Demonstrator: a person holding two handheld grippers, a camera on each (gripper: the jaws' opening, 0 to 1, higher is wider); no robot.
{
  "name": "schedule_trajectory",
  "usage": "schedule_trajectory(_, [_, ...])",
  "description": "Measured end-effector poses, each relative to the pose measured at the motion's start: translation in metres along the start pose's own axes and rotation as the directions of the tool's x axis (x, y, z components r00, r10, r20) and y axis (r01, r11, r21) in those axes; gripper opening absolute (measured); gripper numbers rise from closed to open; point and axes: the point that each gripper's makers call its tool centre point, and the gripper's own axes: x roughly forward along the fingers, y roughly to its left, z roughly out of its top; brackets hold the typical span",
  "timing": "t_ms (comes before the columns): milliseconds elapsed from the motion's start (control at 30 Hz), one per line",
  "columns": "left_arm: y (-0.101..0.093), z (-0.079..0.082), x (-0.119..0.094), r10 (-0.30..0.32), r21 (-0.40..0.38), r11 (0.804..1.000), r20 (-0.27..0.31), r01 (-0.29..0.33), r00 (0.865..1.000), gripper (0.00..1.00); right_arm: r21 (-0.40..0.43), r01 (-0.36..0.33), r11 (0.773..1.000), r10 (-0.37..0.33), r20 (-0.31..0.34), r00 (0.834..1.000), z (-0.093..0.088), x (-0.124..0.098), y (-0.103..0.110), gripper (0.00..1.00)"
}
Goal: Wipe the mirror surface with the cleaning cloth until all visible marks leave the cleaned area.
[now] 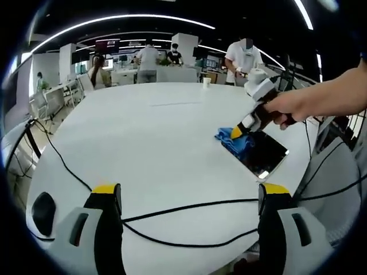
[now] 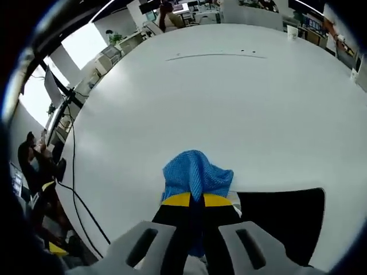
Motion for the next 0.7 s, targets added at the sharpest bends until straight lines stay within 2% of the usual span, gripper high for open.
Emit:
schedule_trajectory(167, [0.0006, 0.0026, 0.0027, 0.0, -0.006, 1.0, 0.006, 0.0, 1.0, 0.98, -0.014, 0.004, 1.0, -0.004, 0.005, 1.0, 0.0004, 0.0008, 0.0091, 0.0])
schedule_trajectory(367, [0.0028, -0.0019, 0.0035, 0.007, -0.01, 1.0, -0.004, -0.007, 1.0, 0.98, -0.021, -0.002, 1.0, 0.002, 0.005, 1.0, 0.0003, 0.0005, 0.0058, 0.0])
schedule_trajectory(433, [0.0033, -0.0025, 0.0033, 0.009, -0.012, 1.0, -0.008, -0.009, 1.0, 0.98, 0.001, -0.002, 1.0, 0.002, 0.014, 1.0, 0.0007, 0.0008, 0.0055, 0.0])
schedule_trajectory(633, [0.0046, -0.0012, 0.0033, 0.017, -0.016, 1.0, -0.008, -0.017, 1.0, 0.98, -0.04, 0.006, 0.999, -0.006, 0.01, 1.0, 0.0019, 0.0026, 0.0053, 0.0])
schedule_trajectory(700, [0.0014, 0.0052, 0.0036, 0.005, -0.047, 0.999, 0.024, -0.004, 1.0, 0.99, -0.021, -0.003, 1.0, 0.003, 0.015, 1.0, 0.0015, 0.0023, 0.0044, 0.0])
